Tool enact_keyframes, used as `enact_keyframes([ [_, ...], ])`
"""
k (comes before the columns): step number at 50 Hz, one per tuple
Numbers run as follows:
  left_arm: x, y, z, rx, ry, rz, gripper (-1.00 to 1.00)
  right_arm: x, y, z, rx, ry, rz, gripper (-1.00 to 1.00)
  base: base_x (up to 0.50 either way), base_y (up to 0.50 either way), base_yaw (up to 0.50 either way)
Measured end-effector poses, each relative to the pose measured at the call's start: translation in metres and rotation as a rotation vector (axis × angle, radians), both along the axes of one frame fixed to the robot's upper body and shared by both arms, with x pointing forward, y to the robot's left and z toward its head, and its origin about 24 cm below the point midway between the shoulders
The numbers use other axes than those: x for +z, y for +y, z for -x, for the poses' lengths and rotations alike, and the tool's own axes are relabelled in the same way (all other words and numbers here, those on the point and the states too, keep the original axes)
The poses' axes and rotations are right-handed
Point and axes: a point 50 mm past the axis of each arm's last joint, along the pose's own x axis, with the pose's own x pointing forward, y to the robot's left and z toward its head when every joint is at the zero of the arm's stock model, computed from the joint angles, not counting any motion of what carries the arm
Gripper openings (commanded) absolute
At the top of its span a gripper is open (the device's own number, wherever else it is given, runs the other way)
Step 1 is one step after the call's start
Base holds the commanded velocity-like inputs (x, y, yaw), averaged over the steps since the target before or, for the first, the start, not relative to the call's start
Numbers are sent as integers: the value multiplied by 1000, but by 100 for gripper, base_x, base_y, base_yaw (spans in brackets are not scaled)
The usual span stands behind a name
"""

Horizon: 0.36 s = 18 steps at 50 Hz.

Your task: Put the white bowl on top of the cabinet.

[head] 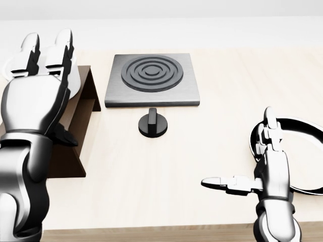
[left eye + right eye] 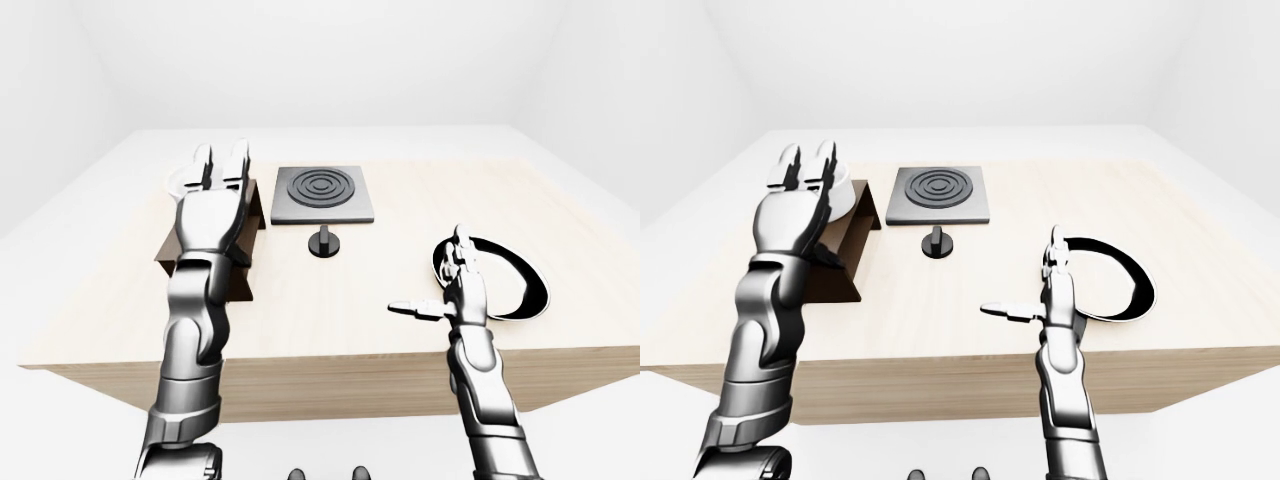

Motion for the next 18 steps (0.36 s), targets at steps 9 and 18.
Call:
enact_keyframes([
  [9,18,-11,42,-164,-81,203,100,10,2,-1,-4,-39,8,100,0,0,0],
  [18,32,-21,84,-374,-153,382,100,24,4,0,-7,-81,21,100,0,0,0],
])
